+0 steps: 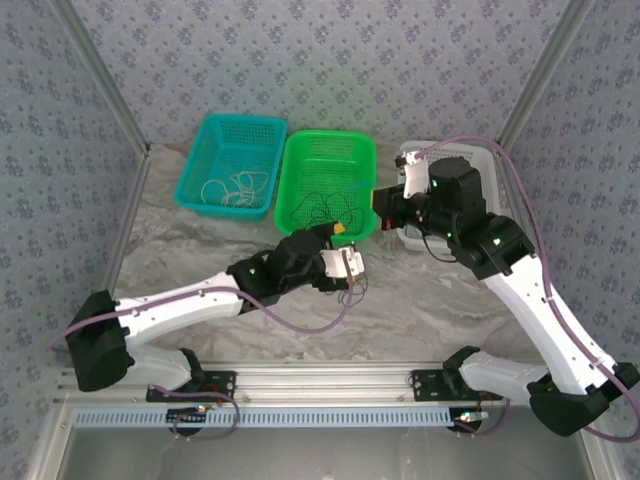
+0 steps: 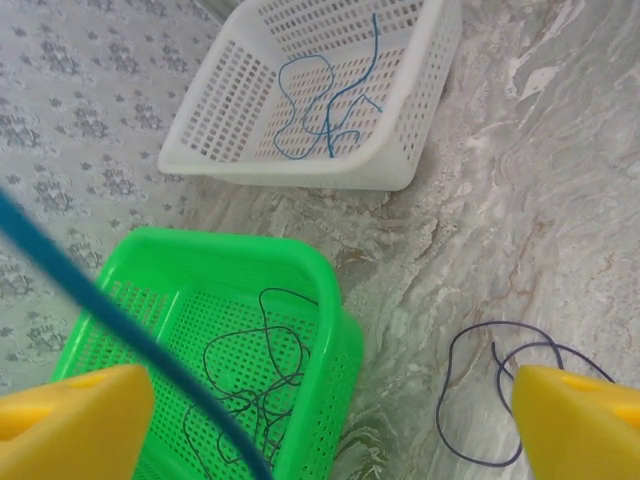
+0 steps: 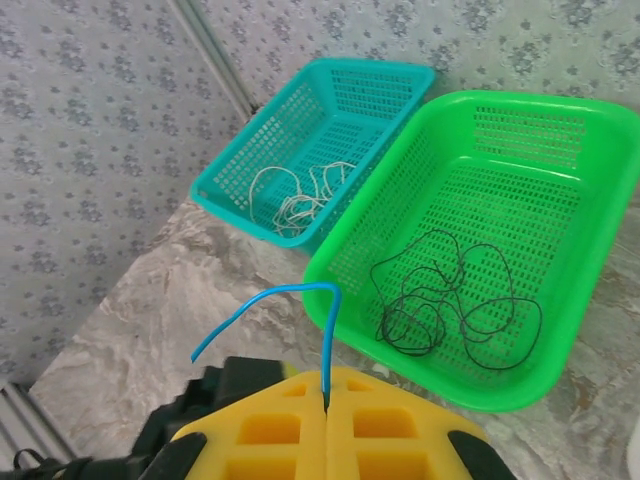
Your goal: Untangle the cables
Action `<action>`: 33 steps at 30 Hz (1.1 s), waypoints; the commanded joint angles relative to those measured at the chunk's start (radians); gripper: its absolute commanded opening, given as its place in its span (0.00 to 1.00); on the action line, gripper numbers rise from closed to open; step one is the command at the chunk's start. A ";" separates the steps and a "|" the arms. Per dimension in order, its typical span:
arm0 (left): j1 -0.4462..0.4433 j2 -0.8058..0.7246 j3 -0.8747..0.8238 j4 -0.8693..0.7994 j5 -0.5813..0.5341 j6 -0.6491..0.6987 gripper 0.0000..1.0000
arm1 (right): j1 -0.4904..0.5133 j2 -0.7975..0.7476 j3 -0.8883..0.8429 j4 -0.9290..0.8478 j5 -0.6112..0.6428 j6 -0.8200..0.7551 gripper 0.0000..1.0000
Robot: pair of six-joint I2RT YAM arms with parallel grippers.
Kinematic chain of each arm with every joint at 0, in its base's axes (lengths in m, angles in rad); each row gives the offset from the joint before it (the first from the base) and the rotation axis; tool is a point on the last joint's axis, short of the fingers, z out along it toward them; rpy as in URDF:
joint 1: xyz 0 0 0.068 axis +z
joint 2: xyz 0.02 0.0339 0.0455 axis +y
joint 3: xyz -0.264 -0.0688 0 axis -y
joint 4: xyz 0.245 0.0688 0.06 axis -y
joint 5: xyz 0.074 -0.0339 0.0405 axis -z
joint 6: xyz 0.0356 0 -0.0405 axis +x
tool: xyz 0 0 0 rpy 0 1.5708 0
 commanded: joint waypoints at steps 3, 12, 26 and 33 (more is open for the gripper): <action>0.085 0.037 0.085 -0.020 0.081 -0.083 0.66 | -0.007 -0.039 0.019 0.009 -0.021 0.011 0.00; 0.105 0.040 0.071 -0.037 0.129 -0.461 0.10 | -0.009 -0.139 -0.100 0.211 0.137 0.084 0.00; 0.019 0.144 0.142 0.004 0.367 -0.867 0.00 | 0.029 -0.177 -0.378 0.717 0.287 0.247 0.00; -0.015 0.184 0.139 -0.035 0.395 -0.892 0.00 | 0.024 -0.200 -0.417 0.772 0.347 0.298 0.00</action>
